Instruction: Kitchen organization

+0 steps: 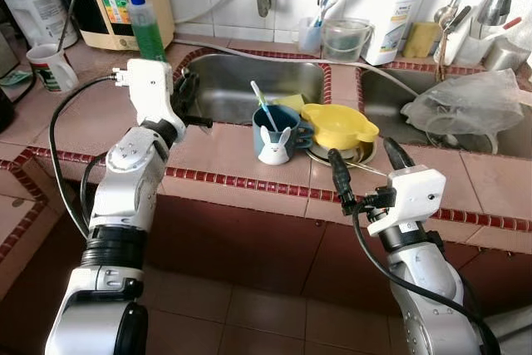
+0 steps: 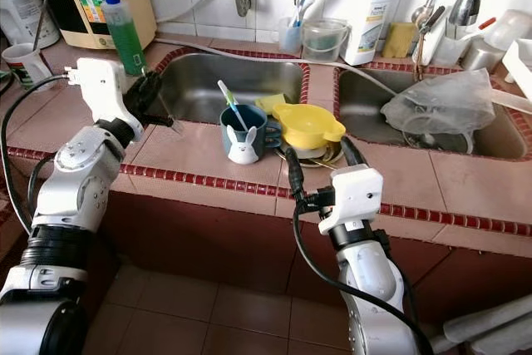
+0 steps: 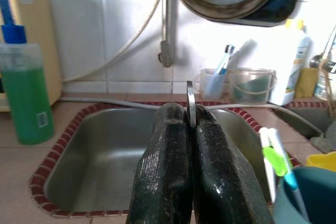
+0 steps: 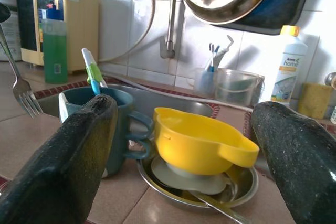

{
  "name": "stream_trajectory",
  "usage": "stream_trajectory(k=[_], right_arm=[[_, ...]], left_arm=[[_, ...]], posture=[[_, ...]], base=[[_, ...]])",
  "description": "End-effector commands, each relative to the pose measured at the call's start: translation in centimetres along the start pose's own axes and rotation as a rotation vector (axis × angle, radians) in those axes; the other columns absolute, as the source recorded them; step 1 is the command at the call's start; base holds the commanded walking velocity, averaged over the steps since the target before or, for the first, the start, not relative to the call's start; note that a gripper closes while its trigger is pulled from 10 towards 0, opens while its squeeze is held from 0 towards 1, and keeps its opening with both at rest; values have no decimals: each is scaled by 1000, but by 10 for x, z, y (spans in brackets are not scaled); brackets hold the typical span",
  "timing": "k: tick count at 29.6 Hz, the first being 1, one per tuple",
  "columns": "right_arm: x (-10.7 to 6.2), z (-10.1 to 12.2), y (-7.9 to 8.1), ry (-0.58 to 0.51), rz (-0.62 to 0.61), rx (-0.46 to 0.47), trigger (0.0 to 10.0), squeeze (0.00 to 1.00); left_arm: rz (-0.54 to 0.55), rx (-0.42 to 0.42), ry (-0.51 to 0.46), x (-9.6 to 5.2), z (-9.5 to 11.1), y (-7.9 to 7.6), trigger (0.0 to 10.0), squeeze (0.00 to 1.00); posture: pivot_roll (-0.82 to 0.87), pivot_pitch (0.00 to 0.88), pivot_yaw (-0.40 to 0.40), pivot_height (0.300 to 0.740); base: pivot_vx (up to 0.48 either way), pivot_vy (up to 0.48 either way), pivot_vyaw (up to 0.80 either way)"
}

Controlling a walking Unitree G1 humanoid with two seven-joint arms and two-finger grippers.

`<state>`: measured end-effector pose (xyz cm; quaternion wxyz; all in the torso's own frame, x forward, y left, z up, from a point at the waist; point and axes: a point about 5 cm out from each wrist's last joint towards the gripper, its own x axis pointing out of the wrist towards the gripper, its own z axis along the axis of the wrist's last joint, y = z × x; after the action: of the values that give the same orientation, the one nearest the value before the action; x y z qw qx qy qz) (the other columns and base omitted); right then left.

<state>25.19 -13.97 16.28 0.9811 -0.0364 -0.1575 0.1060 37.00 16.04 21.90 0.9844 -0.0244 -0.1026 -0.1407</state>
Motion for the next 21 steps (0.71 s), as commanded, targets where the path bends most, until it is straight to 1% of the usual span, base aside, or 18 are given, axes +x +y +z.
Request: stream_trajectory(k=[1, 21], right_arm=[[0, 6, 1, -20, 2, 1, 10000, 0], [1, 8, 3, -21, 23, 2, 10000, 0]], left_arm=[[-20, 9, -27, 4, 8, -3, 10000, 0], [-40, -23, -44, 8, 12, -9, 10000, 0]], posture=[[-187, 41, 51, 711], [-188, 34, 46, 711]], base=[[319, 0, 0], [344, 0, 0]])
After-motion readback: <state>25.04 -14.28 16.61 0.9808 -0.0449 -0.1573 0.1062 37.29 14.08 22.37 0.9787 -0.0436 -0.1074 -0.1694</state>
